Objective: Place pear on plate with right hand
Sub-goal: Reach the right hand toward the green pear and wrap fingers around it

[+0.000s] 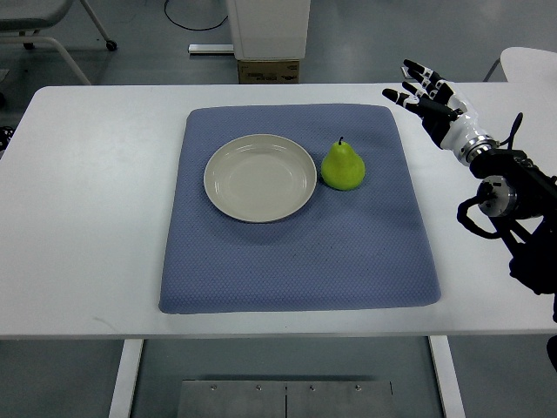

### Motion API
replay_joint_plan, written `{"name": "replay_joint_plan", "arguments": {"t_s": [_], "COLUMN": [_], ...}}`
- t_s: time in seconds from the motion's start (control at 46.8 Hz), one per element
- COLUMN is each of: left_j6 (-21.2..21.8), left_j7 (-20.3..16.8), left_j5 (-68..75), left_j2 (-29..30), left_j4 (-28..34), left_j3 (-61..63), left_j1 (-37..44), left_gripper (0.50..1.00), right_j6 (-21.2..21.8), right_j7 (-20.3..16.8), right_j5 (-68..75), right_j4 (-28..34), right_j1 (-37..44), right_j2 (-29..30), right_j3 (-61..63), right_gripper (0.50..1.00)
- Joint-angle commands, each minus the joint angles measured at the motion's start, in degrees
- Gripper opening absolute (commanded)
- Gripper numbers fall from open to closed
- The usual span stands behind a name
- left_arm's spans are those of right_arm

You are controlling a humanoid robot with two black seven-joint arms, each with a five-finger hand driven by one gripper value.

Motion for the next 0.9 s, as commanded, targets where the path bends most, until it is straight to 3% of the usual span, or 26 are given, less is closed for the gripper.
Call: {"name": "replay_joint_plan", "arguments": {"t_s": [0.0,0.62,0.876], "left_j6": [0.0,0.0,0.0], "left_j7": [0.0,0.0,0.0], "left_j5": [0.0,0.0,0.0], "left_j2": [0.0,0.0,0.0], "left_j4": [0.0,0.0,0.0], "left_j3": [0.1,0.0,0.0], "left_j1": [0.0,0.0,0.0], "left_gripper": [1.000,1.000,1.000], "right_j6": [0.0,-1.1,-7.0], "right_j7": [2.5,19.3,23.0], "right_j5": [0.0,-0.8,-1.0], "right_j4": [0.3,0.5,0.3], "right_j1": [0.2,7.0,7.4], "right_j2": [-0.9,-2.2,-1.8], "right_j3": [-3.7,-28.6,-36.6], "right_gripper": [1.000,1.000,0.998]}}
